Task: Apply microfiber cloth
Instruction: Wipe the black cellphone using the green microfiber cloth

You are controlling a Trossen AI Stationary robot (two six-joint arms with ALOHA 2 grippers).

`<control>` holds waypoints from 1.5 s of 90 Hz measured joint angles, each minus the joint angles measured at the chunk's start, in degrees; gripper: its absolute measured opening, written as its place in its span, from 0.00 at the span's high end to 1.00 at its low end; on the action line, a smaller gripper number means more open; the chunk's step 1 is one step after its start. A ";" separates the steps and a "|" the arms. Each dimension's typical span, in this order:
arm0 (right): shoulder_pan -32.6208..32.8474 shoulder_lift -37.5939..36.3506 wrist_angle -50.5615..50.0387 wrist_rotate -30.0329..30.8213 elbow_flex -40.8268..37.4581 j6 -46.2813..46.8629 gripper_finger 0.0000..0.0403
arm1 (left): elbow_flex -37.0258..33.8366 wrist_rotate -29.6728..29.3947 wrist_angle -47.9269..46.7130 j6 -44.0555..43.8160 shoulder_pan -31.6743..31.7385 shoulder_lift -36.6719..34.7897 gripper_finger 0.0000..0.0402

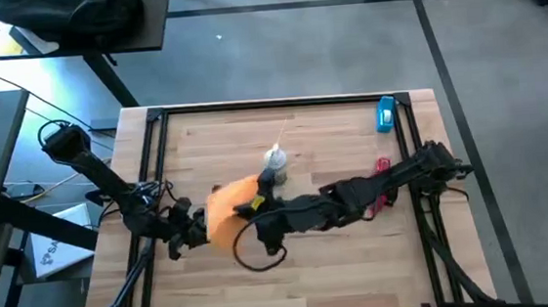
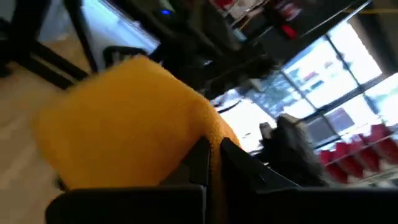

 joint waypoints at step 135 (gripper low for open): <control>-4.20 -3.94 7.10 14.19 -0.02 -23.88 1.00 | 0.76 -0.37 6.34 9.34 -6.96 -0.20 0.96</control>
